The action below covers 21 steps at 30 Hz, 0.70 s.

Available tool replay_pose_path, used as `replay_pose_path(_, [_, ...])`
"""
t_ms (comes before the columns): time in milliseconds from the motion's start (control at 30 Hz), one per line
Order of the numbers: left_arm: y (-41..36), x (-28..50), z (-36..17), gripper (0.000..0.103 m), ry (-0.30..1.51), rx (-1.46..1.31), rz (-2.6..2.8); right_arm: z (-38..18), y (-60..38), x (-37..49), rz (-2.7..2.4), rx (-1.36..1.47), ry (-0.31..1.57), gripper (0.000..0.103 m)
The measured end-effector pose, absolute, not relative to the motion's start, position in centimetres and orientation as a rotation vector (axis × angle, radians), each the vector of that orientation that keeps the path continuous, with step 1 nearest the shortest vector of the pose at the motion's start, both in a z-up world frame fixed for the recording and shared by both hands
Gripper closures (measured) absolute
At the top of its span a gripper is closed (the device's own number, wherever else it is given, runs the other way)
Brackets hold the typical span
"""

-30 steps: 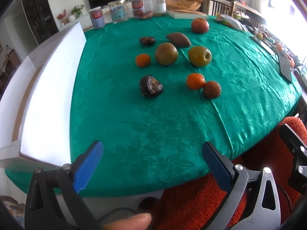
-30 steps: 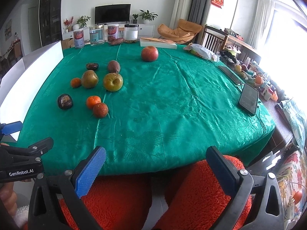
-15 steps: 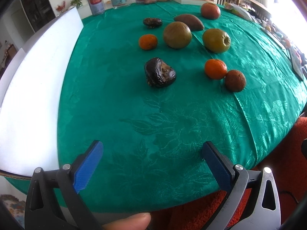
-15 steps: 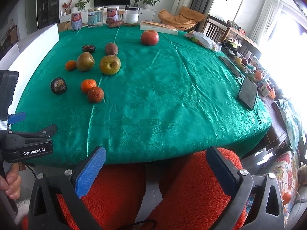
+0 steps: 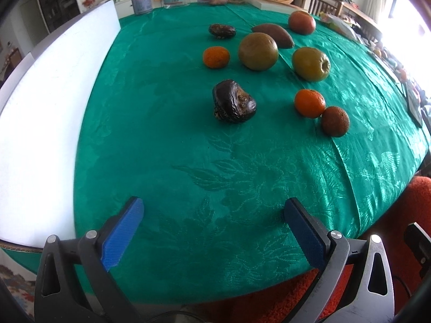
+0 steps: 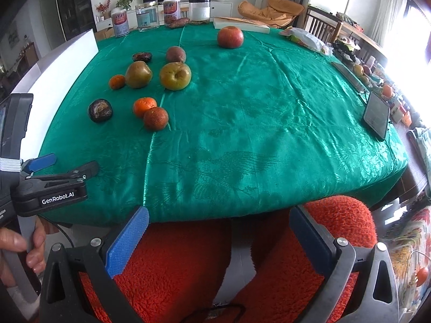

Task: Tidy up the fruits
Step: 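Move both tools over the table toward the scattered fruits, then grasp the dark brown fruit with the left tool while the right tool grasps the yellow pear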

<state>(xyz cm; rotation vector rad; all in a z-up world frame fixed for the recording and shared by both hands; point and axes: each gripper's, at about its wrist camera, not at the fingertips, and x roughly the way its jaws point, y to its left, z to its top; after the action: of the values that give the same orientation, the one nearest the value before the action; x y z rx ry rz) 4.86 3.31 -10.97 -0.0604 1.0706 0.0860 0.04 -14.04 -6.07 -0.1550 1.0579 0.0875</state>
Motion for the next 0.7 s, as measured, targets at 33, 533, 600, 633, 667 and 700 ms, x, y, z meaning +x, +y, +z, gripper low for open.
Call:
replay_pose_path(33, [3.4,4.8,-11.0,0.0,1.064,-0.056,0.078,-6.1,-13.9,-0.1,0.093,-0.16,1.053,0.0])
replay_pose_path(533, [4.0,11.8,-9.7,0.066,0.995,-0.093,-0.094,-5.2,-15.2,-0.1,0.127,-0.083,0.991,0.0])
replay_pose_path(600, [4.5,11.8,-9.8,0.066,0.996,-0.135,-0.117,-4.5,-16.1,0.7,0.172,-0.033,0.949,0.0])
replay_pose_path(633, [4.7,11.6,-9.7,0.066,0.986,-0.138,-0.118,-4.1,-16.6,1.5,0.2,-0.009,0.933,0.0])
replay_pose_path(667, [4.8,11.4,-9.5,0.066,0.974,-0.132,-0.119,-3.8,-16.9,2.6,0.232,0.008,0.931,0.0])
replay_pose_path(700, [4.9,11.1,-9.3,0.066,0.965,-0.131,-0.12,-3.7,-17.1,3.8,0.26,0.019,0.942,0.0])
